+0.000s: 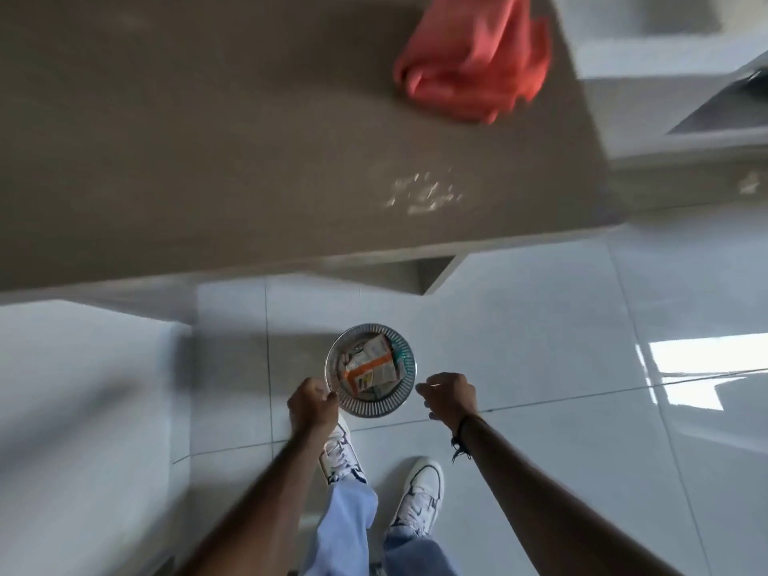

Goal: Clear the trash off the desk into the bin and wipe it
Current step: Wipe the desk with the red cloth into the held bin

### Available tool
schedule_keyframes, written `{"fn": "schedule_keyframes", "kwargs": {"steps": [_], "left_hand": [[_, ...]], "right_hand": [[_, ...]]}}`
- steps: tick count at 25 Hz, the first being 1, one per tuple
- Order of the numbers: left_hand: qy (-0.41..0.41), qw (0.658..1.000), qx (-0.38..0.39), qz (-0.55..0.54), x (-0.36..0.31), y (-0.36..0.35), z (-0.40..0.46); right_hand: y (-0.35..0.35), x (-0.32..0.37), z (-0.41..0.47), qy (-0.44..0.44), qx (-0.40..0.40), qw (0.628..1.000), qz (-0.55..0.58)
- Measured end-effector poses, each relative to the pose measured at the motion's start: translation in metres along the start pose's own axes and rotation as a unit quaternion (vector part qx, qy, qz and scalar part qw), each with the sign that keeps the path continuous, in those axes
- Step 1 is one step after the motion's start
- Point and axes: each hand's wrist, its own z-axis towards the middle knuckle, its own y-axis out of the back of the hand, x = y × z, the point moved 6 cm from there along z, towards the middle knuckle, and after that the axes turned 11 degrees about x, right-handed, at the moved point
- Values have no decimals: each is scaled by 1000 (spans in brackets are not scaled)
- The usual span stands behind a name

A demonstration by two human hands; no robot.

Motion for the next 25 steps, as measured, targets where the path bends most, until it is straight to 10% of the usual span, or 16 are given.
{"fn": "schedule_keyframes", "kwargs": {"steps": [8,21,25], "left_hand": [[67,994,73,-49,70,-51,89],[99,972,204,-61,-49,123,-211],[106,963,221,-113,-15,106,-149]], "right_hand": [[-69,-43,101,-52,-13,999,2],[49,103,-244,-1,32,982,-186],[79,152,-293,121,-57,974,-183]]}}
